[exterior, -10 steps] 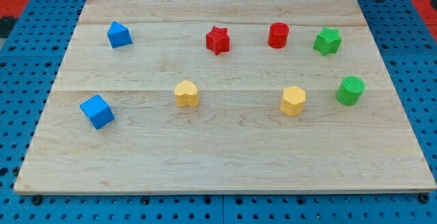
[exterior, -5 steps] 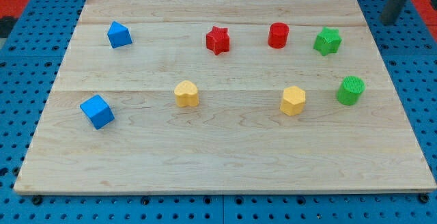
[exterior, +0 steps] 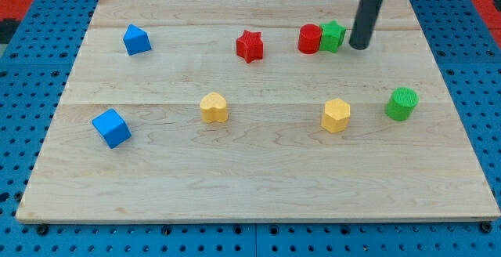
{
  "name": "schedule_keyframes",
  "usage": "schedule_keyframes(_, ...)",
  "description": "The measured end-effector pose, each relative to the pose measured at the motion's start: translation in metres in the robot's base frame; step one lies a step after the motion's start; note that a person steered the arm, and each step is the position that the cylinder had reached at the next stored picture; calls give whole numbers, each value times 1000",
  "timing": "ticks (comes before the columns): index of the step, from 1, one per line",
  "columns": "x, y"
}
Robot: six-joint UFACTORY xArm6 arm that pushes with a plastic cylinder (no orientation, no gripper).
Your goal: Push the red star closer to the red circle
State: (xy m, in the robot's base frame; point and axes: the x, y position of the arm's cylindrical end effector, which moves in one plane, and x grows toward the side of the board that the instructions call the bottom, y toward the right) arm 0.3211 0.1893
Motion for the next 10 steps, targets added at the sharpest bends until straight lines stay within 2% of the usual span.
schedule_keyframes(1, 11, -9)
schedule_keyframes(2, 52, -89)
schedule_keyframes(3, 53, -171)
schedule_keyframes(4, 42, -227)
schedule_keyframes(6, 10, -202)
schedule_keyframes(8, 9, -249)
schedule_keyframes(10, 2, -219)
